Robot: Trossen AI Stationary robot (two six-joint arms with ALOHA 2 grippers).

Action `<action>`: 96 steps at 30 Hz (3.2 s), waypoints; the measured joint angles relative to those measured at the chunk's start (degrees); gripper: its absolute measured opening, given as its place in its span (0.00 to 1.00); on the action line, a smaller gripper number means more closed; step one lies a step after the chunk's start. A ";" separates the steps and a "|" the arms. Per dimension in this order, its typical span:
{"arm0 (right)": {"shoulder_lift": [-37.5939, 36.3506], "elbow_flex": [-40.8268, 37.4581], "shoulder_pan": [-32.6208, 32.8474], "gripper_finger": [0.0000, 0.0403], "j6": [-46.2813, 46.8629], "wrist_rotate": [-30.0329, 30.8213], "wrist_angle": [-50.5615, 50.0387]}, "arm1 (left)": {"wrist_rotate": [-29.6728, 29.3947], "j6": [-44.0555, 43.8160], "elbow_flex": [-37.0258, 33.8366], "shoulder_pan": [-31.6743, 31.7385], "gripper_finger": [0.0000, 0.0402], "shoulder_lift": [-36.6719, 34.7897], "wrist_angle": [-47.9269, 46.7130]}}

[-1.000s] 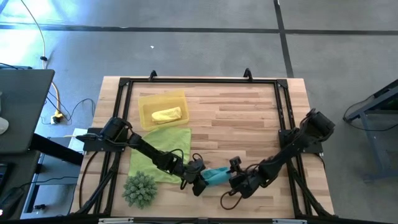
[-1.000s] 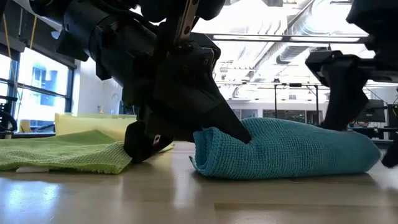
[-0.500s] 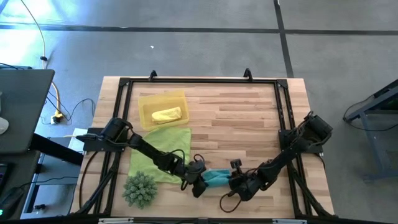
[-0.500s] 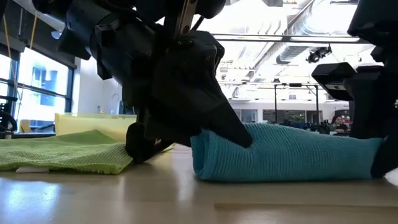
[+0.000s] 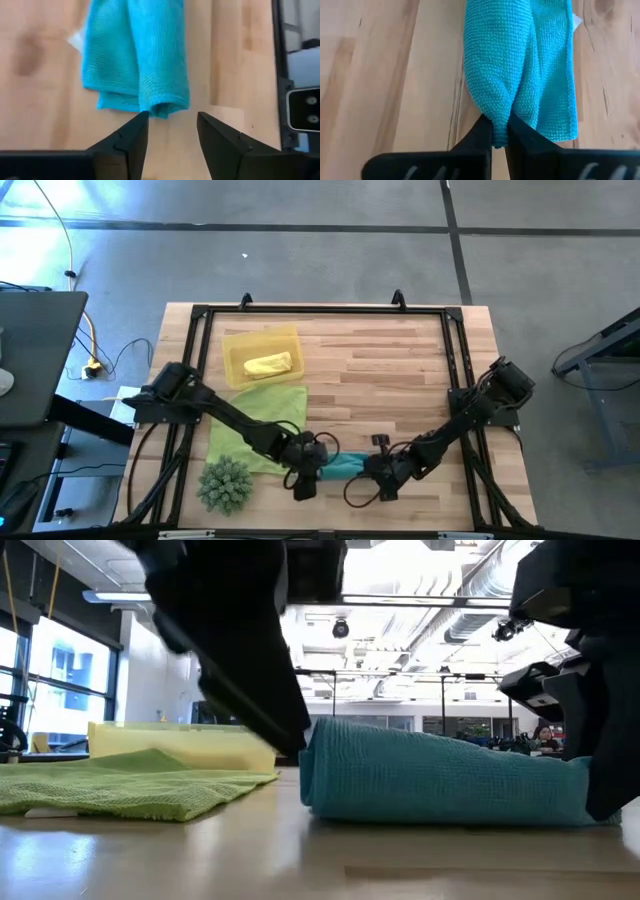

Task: Roll microfiber towels into tight, uniform cylinder then place into a basket
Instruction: Roll the blue microfiber towel

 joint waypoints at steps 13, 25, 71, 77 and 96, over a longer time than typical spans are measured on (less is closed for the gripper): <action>-0.46 -0.02 -4.45 0.00 2.84 -9.16 2.10 | -27.65 17.59 1.99 -10.27 0.40 0.81 6.11; -0.27 -0.23 -4.61 0.00 4.73 -8.50 3.99 | -32.21 22.34 2.05 -9.20 0.40 8.06 10.40; -11.97 -0.42 8.29 0.28 -30.13 11.05 2.98 | 10.18 -21.88 2.31 4.54 0.02 9.18 6.40; -8.71 -0.42 9.14 0.26 -31.24 13.48 7.53 | 12.56 -21.89 2.25 6.54 0.02 9.27 6.50; -0.21 -0.29 7.06 0.46 -40.35 19.61 9.57 | 17.96 -22.73 2.20 8.66 0.01 9.46 6.86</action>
